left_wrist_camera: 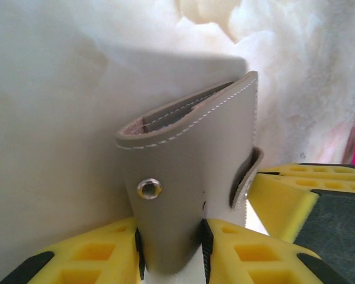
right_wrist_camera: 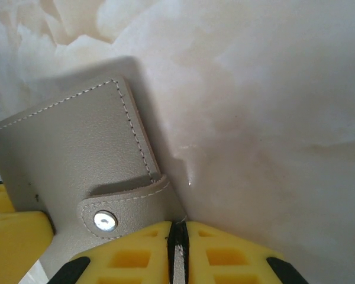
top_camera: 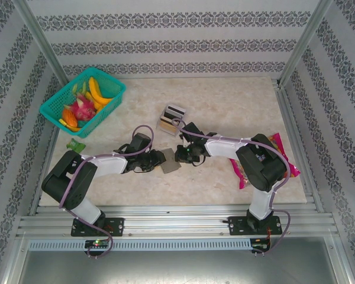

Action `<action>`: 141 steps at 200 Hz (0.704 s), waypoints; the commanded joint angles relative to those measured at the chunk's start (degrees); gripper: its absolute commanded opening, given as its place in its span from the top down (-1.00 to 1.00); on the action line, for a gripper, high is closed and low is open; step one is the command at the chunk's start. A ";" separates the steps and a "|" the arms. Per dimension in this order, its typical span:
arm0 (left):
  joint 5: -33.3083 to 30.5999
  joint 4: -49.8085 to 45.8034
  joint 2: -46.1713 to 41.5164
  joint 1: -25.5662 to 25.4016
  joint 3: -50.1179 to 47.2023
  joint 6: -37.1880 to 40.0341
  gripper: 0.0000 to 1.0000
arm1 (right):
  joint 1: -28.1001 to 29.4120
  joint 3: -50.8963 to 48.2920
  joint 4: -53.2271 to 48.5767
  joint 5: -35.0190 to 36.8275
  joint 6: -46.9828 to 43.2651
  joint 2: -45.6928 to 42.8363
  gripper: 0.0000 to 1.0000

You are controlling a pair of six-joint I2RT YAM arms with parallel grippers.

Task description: Put the credit cards into the card holder

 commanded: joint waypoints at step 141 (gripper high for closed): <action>4.18 5.86 -2.63 -0.52 1.93 1.54 0.81 | 2.31 5.15 -0.27 0.49 -0.79 -2.23 0.47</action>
